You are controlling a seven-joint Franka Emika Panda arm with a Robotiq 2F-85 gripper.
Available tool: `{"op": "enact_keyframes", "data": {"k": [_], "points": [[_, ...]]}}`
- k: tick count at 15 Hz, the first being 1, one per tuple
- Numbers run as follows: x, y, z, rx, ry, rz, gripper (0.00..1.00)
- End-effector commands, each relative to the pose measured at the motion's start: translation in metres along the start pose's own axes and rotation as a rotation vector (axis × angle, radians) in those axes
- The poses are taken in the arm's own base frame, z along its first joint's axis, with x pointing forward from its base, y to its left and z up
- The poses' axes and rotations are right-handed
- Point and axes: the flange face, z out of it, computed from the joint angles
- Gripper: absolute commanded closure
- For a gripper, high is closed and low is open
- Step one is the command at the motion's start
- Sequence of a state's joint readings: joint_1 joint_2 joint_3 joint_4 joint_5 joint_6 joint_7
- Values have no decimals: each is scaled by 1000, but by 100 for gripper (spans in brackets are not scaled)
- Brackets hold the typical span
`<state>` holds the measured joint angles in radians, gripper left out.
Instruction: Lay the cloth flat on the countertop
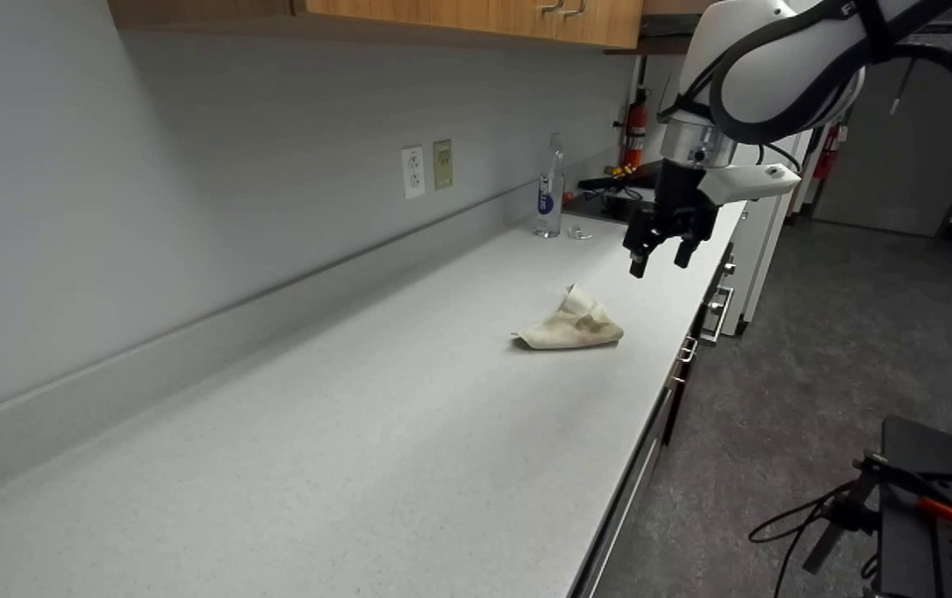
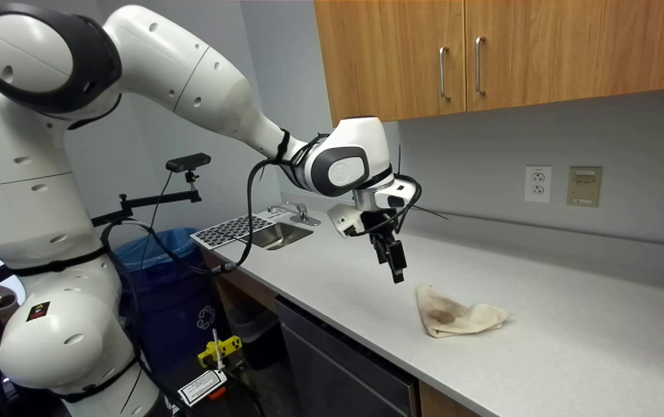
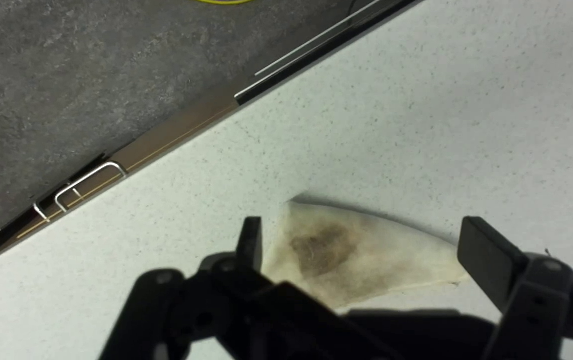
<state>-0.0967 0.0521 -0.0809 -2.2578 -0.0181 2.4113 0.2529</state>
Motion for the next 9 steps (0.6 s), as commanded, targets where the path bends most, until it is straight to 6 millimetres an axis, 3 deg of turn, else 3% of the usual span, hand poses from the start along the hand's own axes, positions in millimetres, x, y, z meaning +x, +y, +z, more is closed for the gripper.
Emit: {"op": "enact_keyframes", "data": {"k": [1,9], "points": [[44,8,13,-30,47,78,0],[110,14,58,-61,92,323,0]]}}
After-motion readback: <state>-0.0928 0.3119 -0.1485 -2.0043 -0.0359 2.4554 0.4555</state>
